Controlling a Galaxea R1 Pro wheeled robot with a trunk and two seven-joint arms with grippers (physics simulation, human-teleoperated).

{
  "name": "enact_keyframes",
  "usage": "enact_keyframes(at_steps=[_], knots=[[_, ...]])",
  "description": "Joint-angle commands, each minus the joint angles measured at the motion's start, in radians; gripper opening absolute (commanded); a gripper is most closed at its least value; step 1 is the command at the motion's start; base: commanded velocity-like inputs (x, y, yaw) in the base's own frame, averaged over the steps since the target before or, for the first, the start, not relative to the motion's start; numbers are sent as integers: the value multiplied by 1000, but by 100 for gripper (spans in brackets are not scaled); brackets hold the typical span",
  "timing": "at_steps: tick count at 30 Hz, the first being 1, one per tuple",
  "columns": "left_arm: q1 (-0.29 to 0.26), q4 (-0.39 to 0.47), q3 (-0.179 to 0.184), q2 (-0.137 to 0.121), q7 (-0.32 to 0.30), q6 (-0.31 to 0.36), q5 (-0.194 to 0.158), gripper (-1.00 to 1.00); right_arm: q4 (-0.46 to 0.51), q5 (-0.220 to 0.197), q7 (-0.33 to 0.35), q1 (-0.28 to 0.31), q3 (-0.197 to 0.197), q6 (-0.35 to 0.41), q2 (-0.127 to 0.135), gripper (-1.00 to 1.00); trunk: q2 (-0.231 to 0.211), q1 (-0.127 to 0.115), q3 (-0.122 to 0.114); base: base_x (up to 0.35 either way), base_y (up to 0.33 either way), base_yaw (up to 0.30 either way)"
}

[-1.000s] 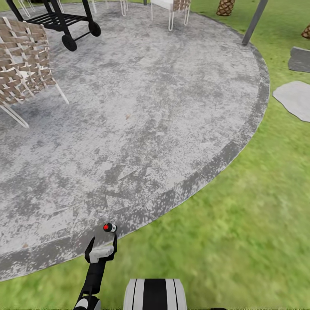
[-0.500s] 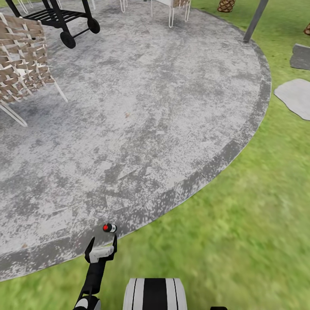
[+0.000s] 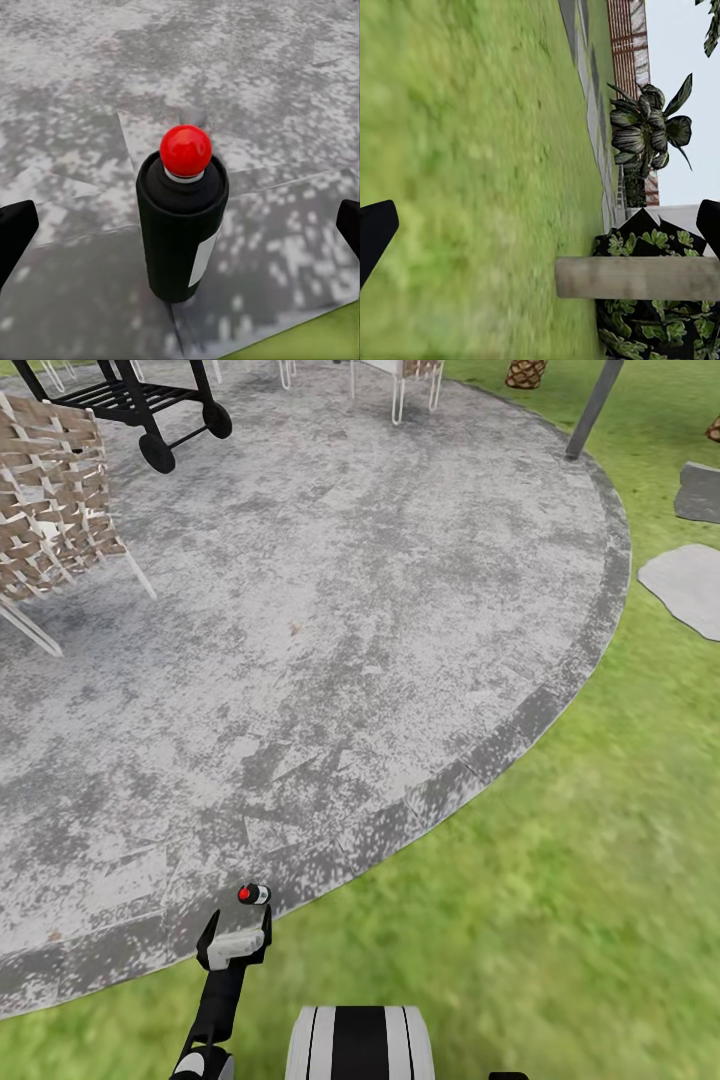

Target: In the garden, pick up the pesticide atomizer on the floor and spray pesticide onto both trees until each tree trunk is fully covered.

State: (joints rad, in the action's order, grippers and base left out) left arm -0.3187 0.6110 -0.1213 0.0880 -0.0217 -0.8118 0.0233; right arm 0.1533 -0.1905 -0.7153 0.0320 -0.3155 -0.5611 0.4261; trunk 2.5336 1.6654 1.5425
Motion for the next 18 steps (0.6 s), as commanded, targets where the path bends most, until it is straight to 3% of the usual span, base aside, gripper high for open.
enact_keyframes(at_steps=[1, 6, 18], knots=[[0, 0, -5, 1, -2, -5, 3, 100, 0, -10, -1, 0, 7, -3, 0, 100, 0, 0, 1, 0, 0, 0], [0, 4, -5, 1, -3, -58, 3, 100, 0, -10, -1, 0, 7, -3, 0, 100, 0, 0, 1, 0, 0, 0], [0, 21, -6, 0, -3, -92, 2, 100, 0, -10, -1, 0, 6, -3, 0, 100, 0, 0, 1, 0, 0, 0]])
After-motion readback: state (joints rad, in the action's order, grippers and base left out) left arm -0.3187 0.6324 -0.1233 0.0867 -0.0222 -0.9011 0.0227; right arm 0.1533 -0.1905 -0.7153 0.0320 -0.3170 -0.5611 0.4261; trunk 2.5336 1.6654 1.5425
